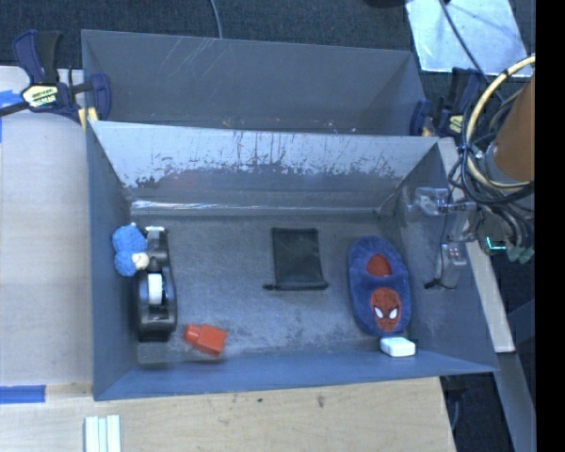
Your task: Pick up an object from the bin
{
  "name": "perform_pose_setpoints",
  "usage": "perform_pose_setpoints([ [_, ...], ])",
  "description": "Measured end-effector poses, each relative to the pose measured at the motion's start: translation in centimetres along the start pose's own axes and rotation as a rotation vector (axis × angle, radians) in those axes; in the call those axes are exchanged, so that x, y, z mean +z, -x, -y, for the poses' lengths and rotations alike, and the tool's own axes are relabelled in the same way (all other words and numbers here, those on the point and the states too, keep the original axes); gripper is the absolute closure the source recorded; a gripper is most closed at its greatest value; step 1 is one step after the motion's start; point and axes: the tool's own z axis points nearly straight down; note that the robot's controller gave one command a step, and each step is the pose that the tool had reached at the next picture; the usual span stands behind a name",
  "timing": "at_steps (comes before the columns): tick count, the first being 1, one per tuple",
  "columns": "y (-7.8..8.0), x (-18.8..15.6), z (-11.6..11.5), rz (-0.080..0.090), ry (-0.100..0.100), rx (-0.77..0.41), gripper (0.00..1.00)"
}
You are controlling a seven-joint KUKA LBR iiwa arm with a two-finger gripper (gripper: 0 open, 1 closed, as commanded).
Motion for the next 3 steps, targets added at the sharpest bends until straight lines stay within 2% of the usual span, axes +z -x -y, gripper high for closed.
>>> perform_pose_setpoints([
  [1, 6.0, 17.7, 1.5, -0.004, 0.002, -0.159, 0.0],
  [2, 7.0, 14.1, -1.3, 0.013, -0.002, -0.19, 0.0],
  [3, 7.2, 14.3, -0.6, 0.013, -0.002, -0.11, 0.0],
])
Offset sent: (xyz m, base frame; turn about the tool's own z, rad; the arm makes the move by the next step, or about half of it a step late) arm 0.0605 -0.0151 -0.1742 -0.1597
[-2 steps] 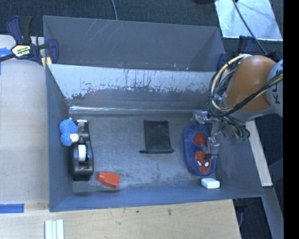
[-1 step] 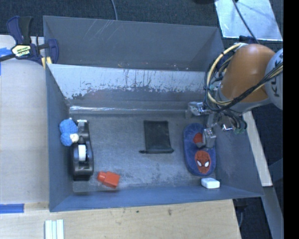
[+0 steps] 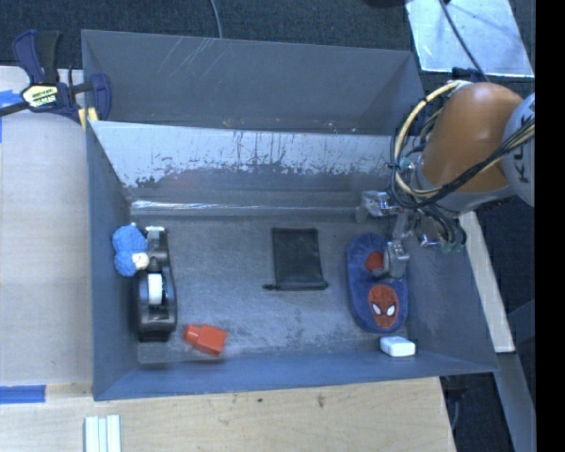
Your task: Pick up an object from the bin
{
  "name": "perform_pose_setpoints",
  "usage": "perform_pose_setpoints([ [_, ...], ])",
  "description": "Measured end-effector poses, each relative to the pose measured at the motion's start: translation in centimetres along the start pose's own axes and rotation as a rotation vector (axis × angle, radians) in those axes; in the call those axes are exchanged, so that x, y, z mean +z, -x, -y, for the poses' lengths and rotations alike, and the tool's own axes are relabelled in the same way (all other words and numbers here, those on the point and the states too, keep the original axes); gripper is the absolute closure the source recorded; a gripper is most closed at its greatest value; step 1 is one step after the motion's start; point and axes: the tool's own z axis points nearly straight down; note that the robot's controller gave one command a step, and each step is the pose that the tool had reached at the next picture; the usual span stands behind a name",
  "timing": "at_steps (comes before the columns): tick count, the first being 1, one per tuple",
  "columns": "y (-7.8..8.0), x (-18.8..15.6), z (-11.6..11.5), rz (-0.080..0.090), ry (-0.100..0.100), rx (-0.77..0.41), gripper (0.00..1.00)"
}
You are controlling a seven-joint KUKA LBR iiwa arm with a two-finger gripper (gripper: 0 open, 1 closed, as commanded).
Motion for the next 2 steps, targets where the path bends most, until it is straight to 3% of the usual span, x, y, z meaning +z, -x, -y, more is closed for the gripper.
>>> perform_pose_setpoints([
  [1, -0.32, 3.04, -0.5, -0.007, 0.001, -0.024, 0.0],
  [2, -0.21, 2.87, -0.4, -0.004, -0.001, -0.024, 0.0],
])
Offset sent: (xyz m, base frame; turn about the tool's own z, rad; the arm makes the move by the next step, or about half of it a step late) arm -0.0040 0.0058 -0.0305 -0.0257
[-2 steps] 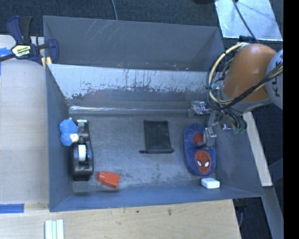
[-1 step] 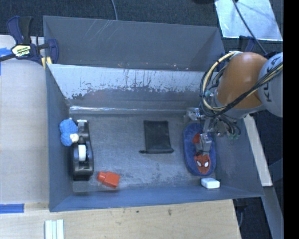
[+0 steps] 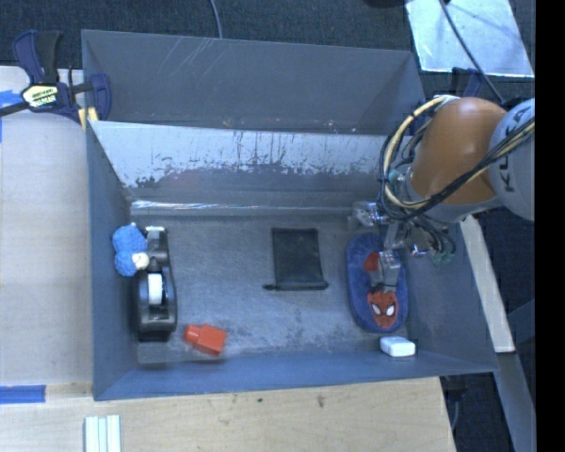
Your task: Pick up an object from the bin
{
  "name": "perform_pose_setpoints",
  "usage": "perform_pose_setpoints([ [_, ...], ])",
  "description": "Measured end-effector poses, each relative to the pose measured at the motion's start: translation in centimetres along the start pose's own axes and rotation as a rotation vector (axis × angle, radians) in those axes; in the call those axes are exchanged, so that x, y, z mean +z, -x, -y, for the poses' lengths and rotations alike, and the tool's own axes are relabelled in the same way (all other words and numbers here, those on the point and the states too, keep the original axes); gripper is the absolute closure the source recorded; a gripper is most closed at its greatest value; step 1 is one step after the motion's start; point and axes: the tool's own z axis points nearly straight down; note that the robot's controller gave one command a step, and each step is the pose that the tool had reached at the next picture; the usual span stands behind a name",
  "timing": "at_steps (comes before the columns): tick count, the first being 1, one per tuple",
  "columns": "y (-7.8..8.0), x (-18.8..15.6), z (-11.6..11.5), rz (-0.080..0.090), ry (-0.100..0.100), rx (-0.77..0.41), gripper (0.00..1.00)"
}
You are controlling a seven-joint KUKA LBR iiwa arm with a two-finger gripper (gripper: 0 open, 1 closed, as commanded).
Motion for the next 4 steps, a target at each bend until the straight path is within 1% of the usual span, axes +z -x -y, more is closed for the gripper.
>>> perform_pose_setpoints([
  [1, 0.3, -0.2, 0.1, 0.01, -0.003, 0.0, 1.0],
  [2, 0.6, -8.2, 0.2, 0.007, -0.001, 0.001, 1.0],
  [3, 0.7, -9.0, 0.2, 0.001, 0.001, 0.001, 1.0],
  [4, 0.9, -12.8, 0.3, 0.004, 0.0, 0.001, 1.0],
])
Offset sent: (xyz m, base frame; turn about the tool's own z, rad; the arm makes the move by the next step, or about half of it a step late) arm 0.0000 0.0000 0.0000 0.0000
